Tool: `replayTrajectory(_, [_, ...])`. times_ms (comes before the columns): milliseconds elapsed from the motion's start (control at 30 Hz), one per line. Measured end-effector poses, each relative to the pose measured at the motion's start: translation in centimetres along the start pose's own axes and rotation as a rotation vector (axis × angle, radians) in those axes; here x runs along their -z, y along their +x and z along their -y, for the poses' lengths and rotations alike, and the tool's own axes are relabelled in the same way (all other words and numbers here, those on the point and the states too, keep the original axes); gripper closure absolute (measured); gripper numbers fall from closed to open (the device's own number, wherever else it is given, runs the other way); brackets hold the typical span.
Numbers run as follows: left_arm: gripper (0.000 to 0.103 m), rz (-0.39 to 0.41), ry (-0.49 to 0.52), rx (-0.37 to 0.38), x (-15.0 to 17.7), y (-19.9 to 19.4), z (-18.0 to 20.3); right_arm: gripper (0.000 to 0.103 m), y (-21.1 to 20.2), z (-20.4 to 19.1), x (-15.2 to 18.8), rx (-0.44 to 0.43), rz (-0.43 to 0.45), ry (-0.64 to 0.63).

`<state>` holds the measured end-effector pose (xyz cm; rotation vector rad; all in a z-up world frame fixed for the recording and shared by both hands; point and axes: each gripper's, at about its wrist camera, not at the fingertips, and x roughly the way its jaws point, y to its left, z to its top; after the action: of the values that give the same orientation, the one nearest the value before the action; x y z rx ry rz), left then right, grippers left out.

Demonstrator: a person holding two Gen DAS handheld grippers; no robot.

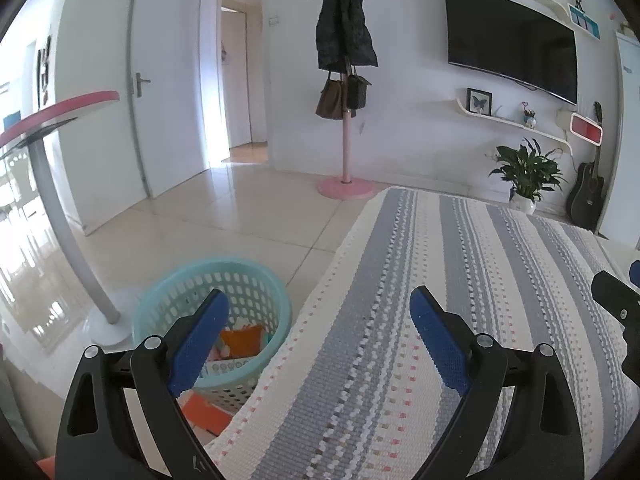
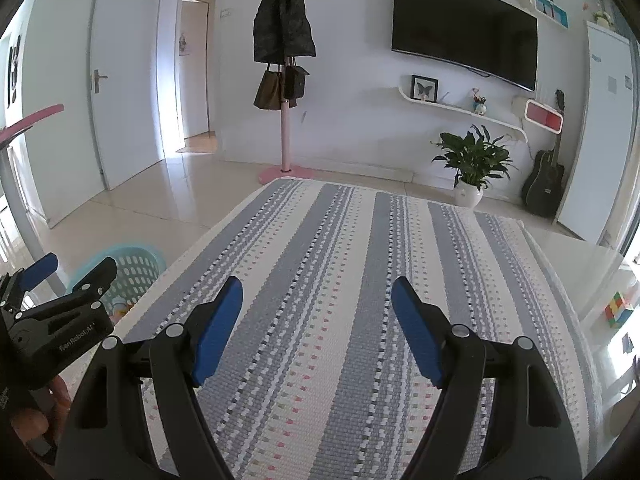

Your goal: Collect trash

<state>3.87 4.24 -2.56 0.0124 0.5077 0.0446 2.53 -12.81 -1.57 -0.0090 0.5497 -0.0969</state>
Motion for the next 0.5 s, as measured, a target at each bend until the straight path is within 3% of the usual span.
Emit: replayTrajectory(500, [0.014, 0.1, 0.032, -0.008, -0.4, -1.7, 0.7, 0.03, -1.0, 0.1, 0.1, 0.04, 0.065, 0.009])
